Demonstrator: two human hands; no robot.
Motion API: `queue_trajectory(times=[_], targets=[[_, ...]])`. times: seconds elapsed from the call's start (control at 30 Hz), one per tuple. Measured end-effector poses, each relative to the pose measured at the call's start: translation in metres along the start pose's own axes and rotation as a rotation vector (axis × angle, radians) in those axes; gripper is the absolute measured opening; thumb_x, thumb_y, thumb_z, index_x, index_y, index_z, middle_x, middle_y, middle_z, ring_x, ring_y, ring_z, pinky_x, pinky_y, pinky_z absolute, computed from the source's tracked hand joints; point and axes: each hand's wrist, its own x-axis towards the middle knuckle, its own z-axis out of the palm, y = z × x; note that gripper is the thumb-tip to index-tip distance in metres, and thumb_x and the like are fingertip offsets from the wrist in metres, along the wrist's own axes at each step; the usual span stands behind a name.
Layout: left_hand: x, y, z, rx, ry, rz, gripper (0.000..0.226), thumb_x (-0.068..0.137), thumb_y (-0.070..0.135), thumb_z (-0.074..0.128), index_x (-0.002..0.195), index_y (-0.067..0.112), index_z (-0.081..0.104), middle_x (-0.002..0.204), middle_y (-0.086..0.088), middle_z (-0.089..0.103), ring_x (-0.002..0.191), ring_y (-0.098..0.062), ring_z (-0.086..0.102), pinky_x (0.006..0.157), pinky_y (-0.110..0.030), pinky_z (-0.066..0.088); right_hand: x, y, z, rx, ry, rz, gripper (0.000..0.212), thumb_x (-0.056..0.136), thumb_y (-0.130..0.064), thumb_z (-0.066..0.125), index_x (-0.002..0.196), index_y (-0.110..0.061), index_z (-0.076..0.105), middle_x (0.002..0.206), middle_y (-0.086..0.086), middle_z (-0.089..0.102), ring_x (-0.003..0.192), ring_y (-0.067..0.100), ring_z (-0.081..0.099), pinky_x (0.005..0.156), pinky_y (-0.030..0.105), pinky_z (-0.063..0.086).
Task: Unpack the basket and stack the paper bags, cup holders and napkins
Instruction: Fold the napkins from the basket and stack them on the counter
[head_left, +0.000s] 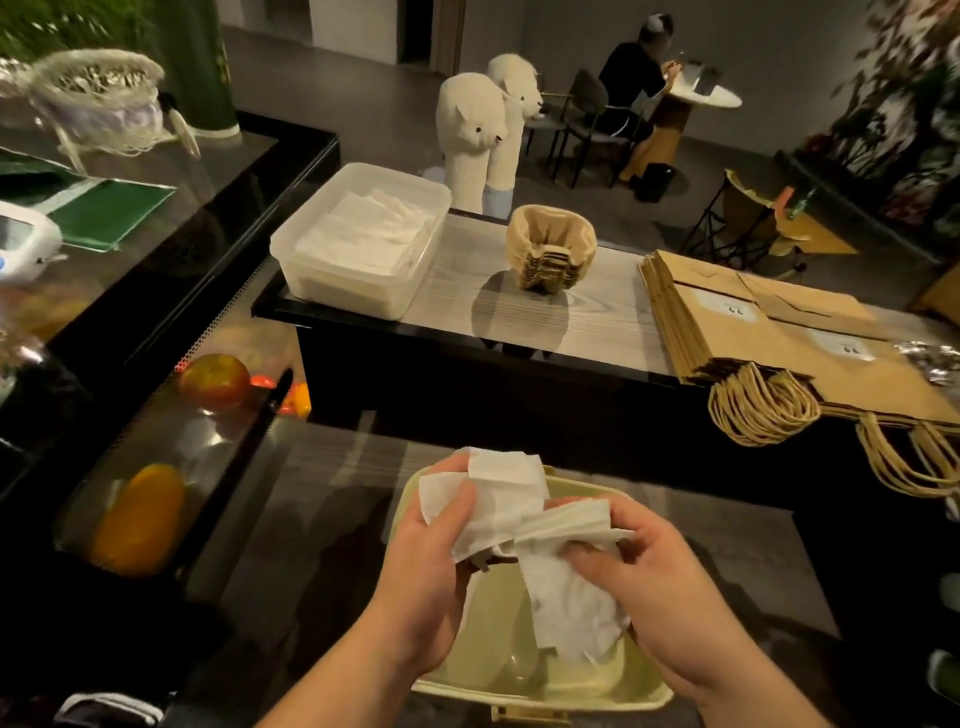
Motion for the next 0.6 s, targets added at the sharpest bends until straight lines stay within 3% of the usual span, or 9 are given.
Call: queue_trajectory(times=[0.1,0.23,0.43,0.53,0.6], targets=[[-0.001,-0.003,0.001,0.026,-0.031,-0.002,0.027,0.101,0.023,0.053,0.123,0.026,0.066,0.11,-0.01,0.076,0.084,-0.02,0.074,0.062,-0.029,0.057,0.003,0.0,0.004,0.108,0.046,0.007,0.032,0.076,-0.008,0.073,0.106,-0.018,0.077,0.108,0.006,0.077,0.106,0.024,0.072,0.093,0.045,0.058],[-0.003,-0.006,0.0,0.066,-0.062,-0.006,0.037,0.092,0.029,0.057,0.128,0.022,0.063,0.112,-0.011,0.075,0.089,-0.024,0.074,0.068,-0.031,0.059,0.009,0.002,0.008,0.142,0.056,-0.006,0.032,0.076,-0.011,0.074,0.105,-0.022,0.077,0.111,0.009,0.077,0.107,0.028,0.072,0.095,0.05,0.056],[-0.001,-0.011,-0.01,0.032,-0.07,-0.014,0.048,0.089,0.036,0.066,0.131,0.013,0.057,0.115,-0.018,0.071,0.088,-0.027,0.07,0.069,-0.036,0.056,0.015,-0.009,0.008,0.27,0.145,-0.11,0.027,0.071,-0.012,0.076,0.097,-0.019,0.079,0.107,0.012,0.077,0.102,0.031,0.074,0.084,0.047,0.061],[-0.001,-0.013,-0.016,-0.013,-0.069,-0.028,0.049,0.087,0.035,0.066,0.13,0.013,0.058,0.122,-0.021,0.069,0.09,-0.033,0.068,0.07,-0.039,0.054,0.015,-0.022,-0.002,0.339,0.124,-0.224,0.029,0.06,-0.019,0.086,0.089,-0.025,0.081,0.102,0.01,0.078,0.098,0.029,0.075,0.07,0.035,0.063],[0.0,-0.016,-0.021,-0.047,-0.043,-0.034,0.045,0.087,0.033,0.069,0.128,0.016,0.061,0.122,-0.019,0.07,0.093,-0.033,0.068,0.072,-0.04,0.051,0.012,-0.031,-0.01,0.382,0.102,-0.283,0.046,0.042,-0.033,0.099,0.084,-0.026,0.082,0.097,0.009,0.079,0.091,0.025,0.077,0.065,0.03,0.062]])
